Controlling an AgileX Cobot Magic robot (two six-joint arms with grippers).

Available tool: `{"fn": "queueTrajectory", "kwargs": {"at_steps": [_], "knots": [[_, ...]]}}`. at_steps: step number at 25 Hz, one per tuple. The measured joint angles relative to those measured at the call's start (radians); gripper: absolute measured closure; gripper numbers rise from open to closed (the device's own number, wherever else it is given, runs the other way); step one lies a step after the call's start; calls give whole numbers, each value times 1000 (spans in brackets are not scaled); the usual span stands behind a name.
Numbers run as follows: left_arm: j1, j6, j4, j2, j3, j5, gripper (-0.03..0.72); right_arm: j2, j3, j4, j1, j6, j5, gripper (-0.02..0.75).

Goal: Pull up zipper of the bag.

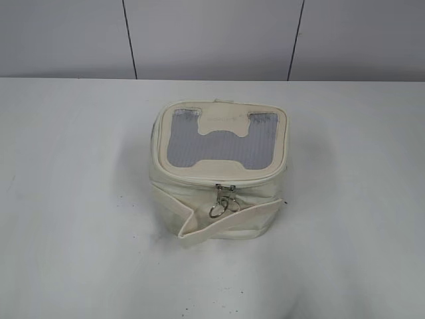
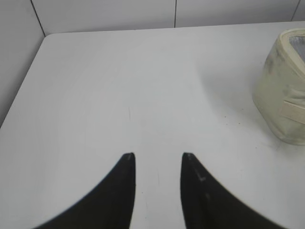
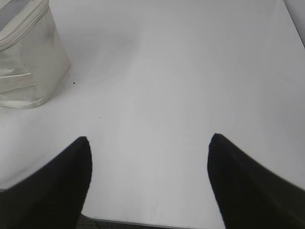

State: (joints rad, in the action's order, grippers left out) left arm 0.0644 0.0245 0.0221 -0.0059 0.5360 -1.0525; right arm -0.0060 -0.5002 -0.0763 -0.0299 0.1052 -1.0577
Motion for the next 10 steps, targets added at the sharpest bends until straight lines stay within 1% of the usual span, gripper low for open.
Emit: {"fn": "queueTrajectory", "kwargs": {"at_steps": [10], "knots": [[0, 0, 0, 0, 0, 0, 433, 0, 0, 0, 0, 0, 0, 152]]}}
